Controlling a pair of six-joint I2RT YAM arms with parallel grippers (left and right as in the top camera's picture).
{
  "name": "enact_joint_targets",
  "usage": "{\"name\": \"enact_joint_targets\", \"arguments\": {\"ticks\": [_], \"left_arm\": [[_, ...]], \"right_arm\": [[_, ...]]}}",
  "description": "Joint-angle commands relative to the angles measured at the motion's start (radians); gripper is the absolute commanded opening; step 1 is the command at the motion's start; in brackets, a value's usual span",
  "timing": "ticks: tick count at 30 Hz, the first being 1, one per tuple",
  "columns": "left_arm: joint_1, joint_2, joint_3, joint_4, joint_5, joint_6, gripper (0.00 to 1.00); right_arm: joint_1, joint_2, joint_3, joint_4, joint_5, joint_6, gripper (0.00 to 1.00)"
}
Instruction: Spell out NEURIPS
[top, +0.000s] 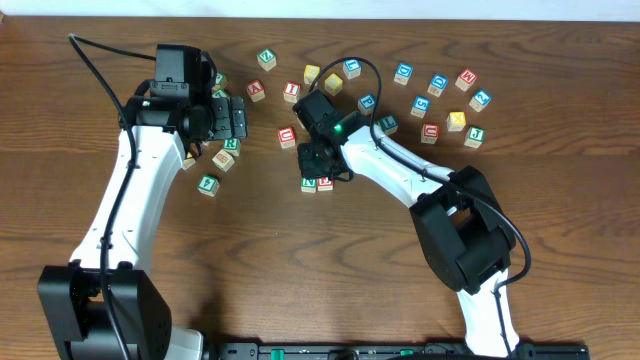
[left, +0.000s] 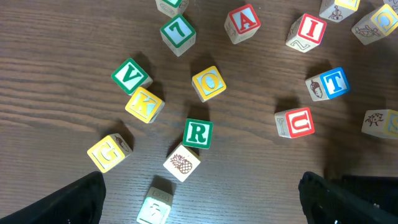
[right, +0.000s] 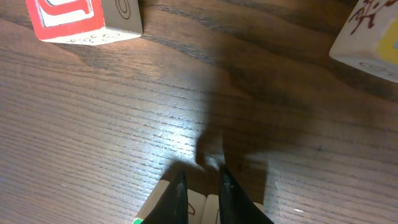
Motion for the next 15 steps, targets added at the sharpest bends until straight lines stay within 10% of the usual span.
{"name": "enact_joint_targets", "arguments": {"ticks": [1, 15], "left_arm": [[0.002, 0.009, 0.024, -0.003, -0.009, -0.005, 0.98], [0.002, 0.009, 0.024, -0.003, -0.009, -0.006, 0.98]], "right_arm": [[-0.003, 0.013, 0.015, 0.011, 0.006, 0.010, 0.13], [-0.089, 0.008, 0.036, -0.036, -0.026, -0.073, 0.16]]}}
